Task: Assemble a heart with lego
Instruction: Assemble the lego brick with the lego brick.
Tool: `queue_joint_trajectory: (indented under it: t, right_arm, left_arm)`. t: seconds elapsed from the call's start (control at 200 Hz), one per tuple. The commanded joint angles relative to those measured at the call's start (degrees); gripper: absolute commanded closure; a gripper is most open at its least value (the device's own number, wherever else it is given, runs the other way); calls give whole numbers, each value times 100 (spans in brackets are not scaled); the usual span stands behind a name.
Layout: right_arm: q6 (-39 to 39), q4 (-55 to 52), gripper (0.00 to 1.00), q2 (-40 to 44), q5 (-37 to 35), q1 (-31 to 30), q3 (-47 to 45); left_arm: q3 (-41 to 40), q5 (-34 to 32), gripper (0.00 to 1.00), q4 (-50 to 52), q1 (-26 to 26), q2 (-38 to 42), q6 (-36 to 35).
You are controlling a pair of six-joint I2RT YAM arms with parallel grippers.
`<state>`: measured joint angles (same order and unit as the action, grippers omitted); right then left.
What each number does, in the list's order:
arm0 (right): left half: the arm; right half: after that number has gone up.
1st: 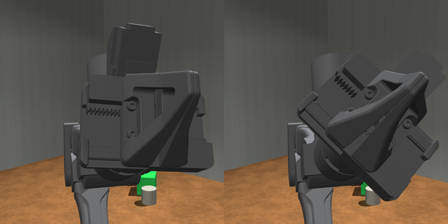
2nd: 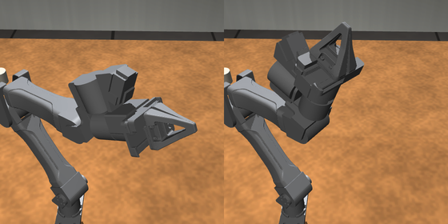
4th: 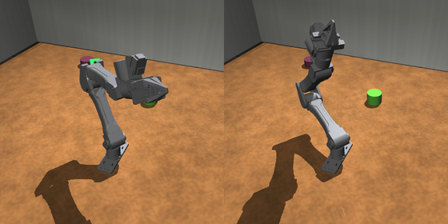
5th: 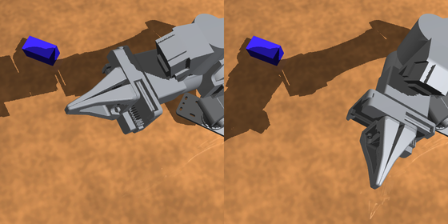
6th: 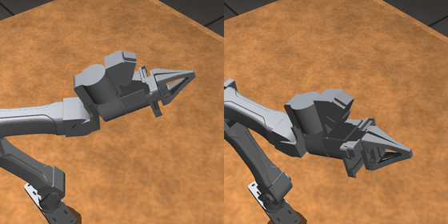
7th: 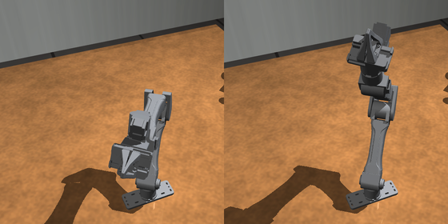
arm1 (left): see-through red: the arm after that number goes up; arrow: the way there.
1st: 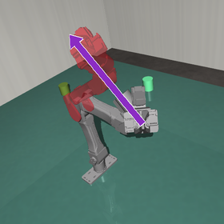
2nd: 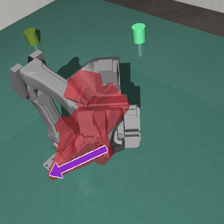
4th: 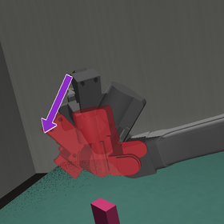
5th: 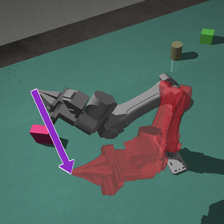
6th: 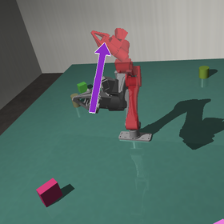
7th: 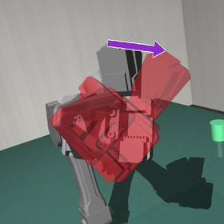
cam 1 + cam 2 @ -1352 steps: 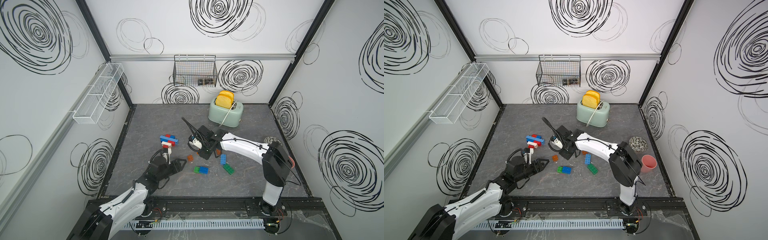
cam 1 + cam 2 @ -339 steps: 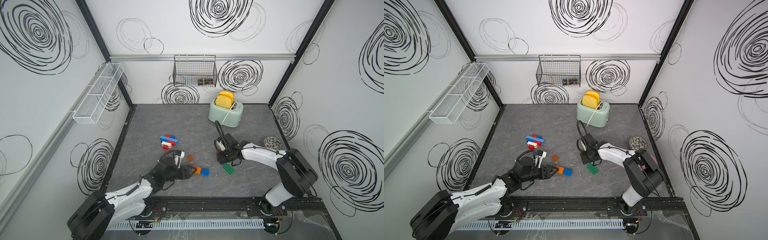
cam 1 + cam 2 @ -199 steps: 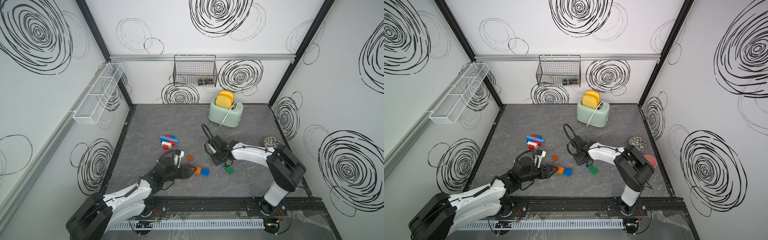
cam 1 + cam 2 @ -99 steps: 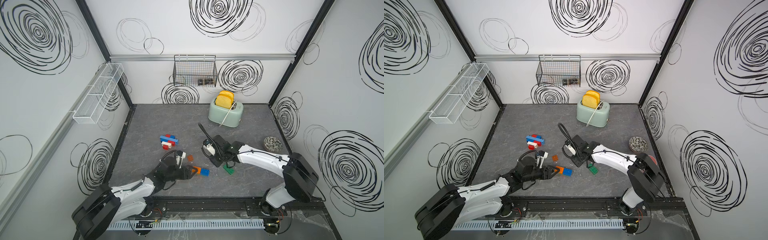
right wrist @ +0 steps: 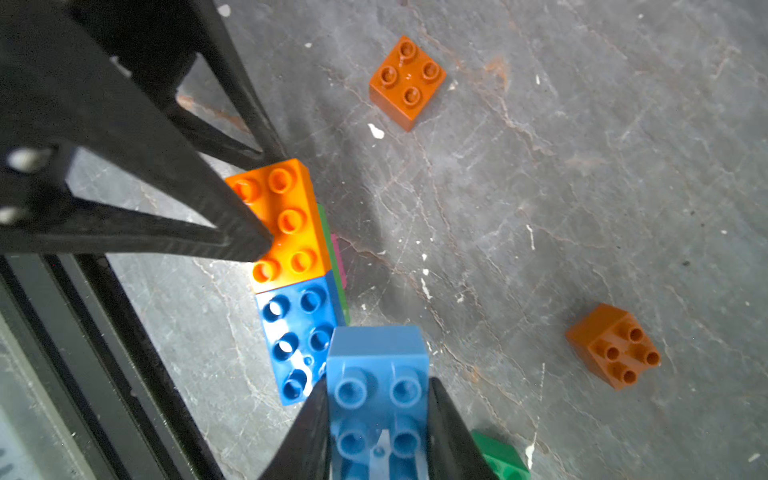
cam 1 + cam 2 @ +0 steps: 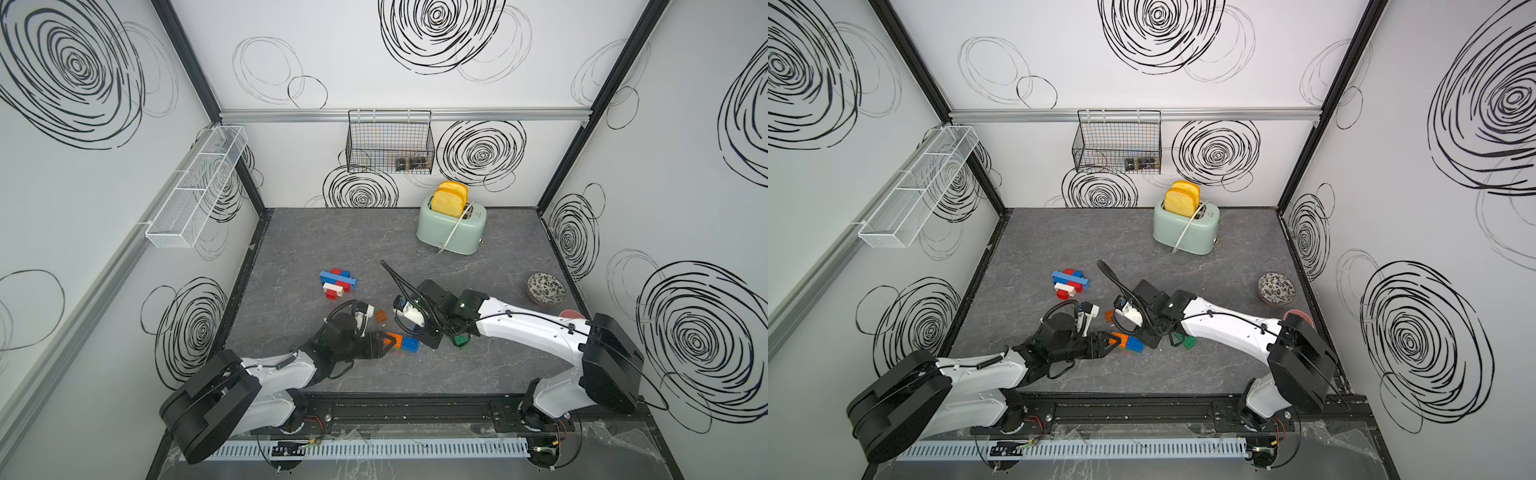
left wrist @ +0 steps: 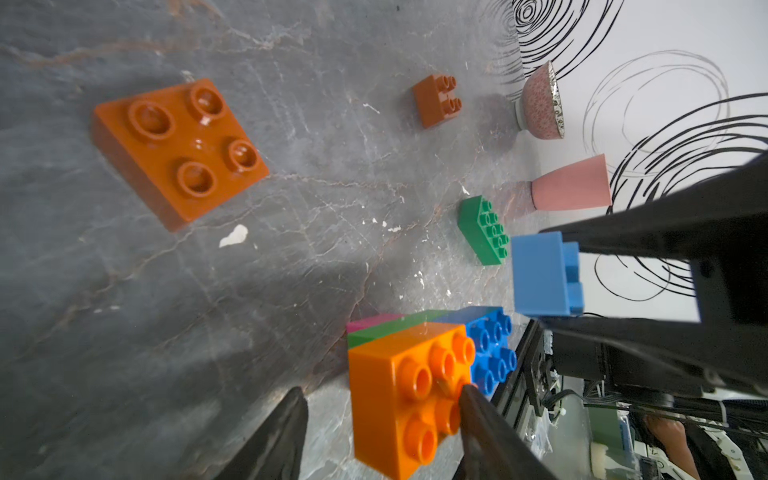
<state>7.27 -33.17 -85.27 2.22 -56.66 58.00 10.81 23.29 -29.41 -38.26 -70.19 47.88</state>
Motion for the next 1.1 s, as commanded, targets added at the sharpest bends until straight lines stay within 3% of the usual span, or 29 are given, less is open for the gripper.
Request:
queue_joint_trajectory:
  t: [0.0,0.3,0.765,1.096]
  right_arm:
    - [316,-190,70,34,181,-123,242]
    - [485,-273,70,-177,385,-205,379]
    - [1232,-340,70,-300,623,-266,501]
    - [1506,-472,69,-663,518,-240,554]
  left_arm:
    - [23,-17,38,-398,-24,-94,29]
    - [-136,132,33,-1055,-6,-166,318]
    - [-114,-61,42,-987,-24,-572,109]
    - [-184,-79,43,-1135,-42,-784,138]
